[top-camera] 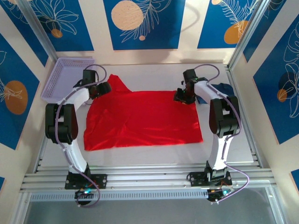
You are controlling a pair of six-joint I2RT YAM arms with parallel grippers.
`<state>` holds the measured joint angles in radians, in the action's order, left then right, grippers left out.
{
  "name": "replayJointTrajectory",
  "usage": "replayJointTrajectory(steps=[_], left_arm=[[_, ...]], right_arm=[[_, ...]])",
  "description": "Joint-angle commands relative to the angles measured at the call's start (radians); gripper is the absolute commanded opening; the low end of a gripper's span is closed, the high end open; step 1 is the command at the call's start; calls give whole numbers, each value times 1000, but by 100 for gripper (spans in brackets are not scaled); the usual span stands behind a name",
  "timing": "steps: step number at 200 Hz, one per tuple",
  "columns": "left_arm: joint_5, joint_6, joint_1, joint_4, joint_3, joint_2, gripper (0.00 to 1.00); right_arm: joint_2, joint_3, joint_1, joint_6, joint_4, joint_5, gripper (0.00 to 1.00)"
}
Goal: Fold the inside-out t-shirt
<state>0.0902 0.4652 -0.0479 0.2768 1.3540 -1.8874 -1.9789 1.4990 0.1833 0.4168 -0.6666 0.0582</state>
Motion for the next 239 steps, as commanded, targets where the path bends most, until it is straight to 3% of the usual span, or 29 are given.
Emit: replayJointTrajectory(steps=[1, 60, 90, 139, 188, 239], left_arm=[[59, 17, 6, 54, -13, -13, 74], [109, 58, -25, 23, -357, 333, 74], [158, 84, -43, 31, -547, 459, 74], [220, 82, -53, 54, -641, 437, 73], [210, 107, -53, 90, -746, 472, 73], [210, 184, -59, 146, -908, 635, 73]], right_arm=[[22, 11, -9, -32, -41, 16, 42], [305, -312, 35, -7, -110, -36, 42], [367, -450, 38, 48, -123, -66, 40], [282, -521, 8, 71, -154, -109, 37], [283, -619, 14, 121, -187, -137, 35], [374, -705, 40, 170, -207, -123, 35]])
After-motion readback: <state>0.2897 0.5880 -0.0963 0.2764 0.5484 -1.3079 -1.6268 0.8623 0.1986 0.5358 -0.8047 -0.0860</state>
